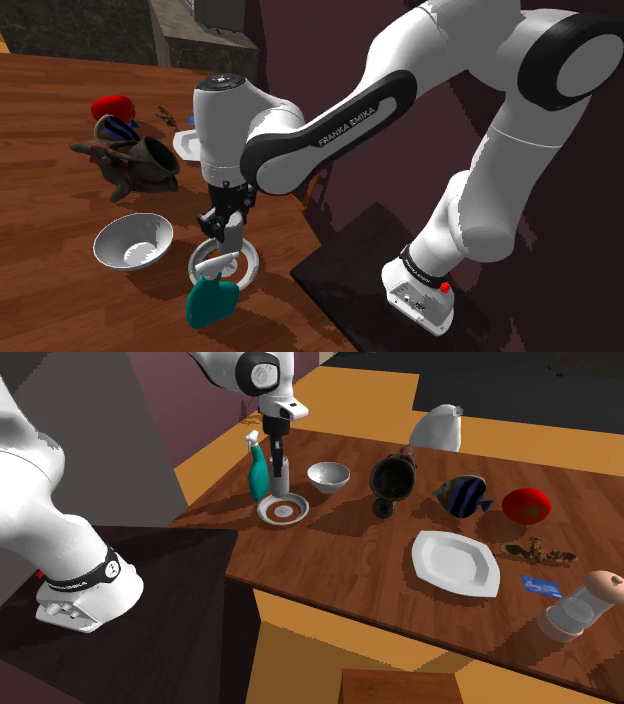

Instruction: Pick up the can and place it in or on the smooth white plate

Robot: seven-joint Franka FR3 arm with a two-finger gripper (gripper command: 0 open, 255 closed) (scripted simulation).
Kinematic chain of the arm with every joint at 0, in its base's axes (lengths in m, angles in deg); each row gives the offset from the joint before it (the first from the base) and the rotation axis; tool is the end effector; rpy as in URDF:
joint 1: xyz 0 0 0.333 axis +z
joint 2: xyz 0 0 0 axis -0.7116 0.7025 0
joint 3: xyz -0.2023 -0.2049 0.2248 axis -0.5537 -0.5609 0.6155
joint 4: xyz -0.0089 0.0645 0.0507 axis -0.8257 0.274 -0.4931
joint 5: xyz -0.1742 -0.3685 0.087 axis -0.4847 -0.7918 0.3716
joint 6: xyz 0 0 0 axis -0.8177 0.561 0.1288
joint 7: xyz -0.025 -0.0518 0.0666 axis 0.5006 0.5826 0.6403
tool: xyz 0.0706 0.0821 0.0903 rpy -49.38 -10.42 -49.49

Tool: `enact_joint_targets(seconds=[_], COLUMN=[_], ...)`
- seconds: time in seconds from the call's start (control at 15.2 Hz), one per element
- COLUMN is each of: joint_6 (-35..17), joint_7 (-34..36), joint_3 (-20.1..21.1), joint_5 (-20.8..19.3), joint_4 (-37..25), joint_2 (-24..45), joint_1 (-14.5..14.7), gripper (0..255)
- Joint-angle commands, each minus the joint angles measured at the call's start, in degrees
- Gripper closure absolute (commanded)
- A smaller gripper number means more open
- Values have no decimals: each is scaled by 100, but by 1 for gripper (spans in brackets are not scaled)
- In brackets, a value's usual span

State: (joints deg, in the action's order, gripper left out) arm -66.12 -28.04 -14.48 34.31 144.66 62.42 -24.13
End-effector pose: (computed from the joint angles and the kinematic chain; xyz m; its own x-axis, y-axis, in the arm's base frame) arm 0.4003 0.3973 0.3029 0.9805 0.1787 -0.0821 0.1840 -0.9809 0.0626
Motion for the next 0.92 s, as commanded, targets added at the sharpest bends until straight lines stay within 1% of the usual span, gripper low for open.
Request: enact_joint_targets(seconds=[0.0,0.73,0.86], joint_6=[-129,-851,-852], joint_7=[45,331,330], joint_3=[-17,-180,-181], joint_5=[-65,-481,-481], joint_4=[27,144,145], joint_2=[109,779,779], joint_1=[13,132,133], gripper=[255,255,255])
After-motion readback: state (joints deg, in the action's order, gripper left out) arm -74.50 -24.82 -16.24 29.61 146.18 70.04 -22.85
